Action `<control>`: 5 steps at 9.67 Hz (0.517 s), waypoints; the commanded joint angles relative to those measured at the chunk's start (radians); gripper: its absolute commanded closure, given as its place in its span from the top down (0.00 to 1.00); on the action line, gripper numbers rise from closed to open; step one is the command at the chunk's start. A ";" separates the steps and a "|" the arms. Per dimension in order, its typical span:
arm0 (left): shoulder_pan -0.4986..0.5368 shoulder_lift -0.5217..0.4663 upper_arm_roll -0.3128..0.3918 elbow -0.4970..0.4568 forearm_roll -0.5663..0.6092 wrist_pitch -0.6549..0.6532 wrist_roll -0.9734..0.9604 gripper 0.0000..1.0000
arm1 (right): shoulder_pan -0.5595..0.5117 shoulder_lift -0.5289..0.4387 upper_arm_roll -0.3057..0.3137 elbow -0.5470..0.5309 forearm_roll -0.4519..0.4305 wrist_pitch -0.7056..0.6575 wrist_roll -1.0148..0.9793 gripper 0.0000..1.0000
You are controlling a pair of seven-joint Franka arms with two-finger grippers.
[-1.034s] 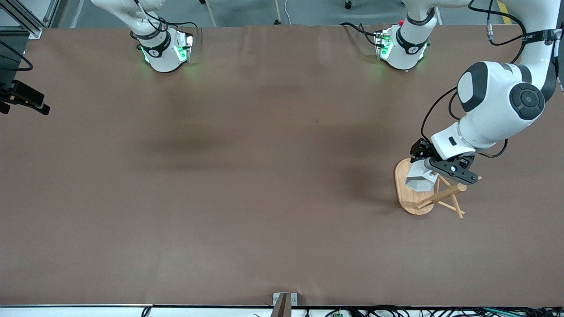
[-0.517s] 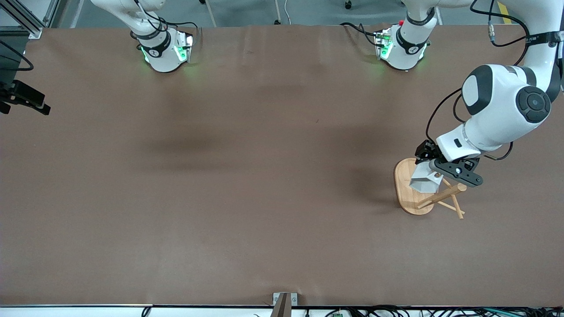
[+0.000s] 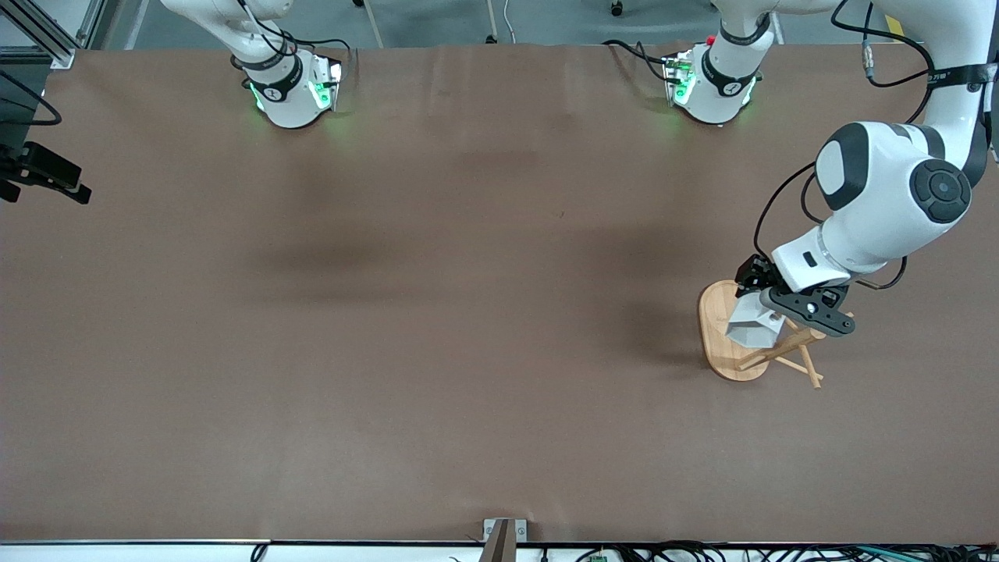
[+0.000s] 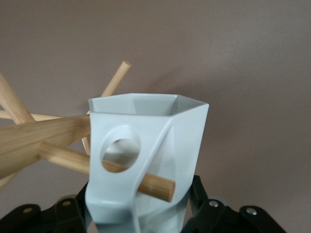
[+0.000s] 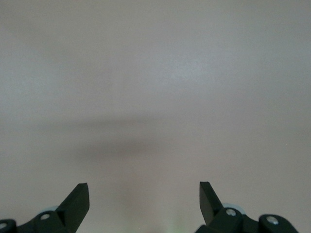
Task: Hang cup on rack
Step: 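Slide the cup hole onto a rack peg with the left gripper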
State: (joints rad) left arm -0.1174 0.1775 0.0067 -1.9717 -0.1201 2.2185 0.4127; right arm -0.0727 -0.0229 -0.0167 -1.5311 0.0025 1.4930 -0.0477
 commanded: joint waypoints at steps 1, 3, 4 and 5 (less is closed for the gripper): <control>-0.013 0.023 0.015 0.005 -0.016 0.012 0.009 1.00 | -0.006 -0.020 0.008 -0.017 0.004 0.004 0.006 1.00; -0.011 0.007 0.015 0.013 -0.018 0.010 -0.012 1.00 | -0.006 -0.020 0.008 -0.017 0.004 0.004 0.006 1.00; -0.013 -0.013 0.015 0.019 -0.018 0.000 -0.069 1.00 | -0.006 -0.020 0.008 -0.017 0.004 0.004 0.006 1.00; -0.013 -0.041 0.015 0.019 -0.016 -0.020 -0.122 1.00 | -0.006 -0.020 0.008 -0.017 0.004 0.004 0.006 1.00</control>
State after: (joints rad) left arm -0.1175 0.1615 0.0090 -1.9358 -0.1216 2.2173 0.3378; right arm -0.0727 -0.0230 -0.0165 -1.5311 0.0025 1.4931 -0.0477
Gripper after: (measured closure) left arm 0.000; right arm 0.000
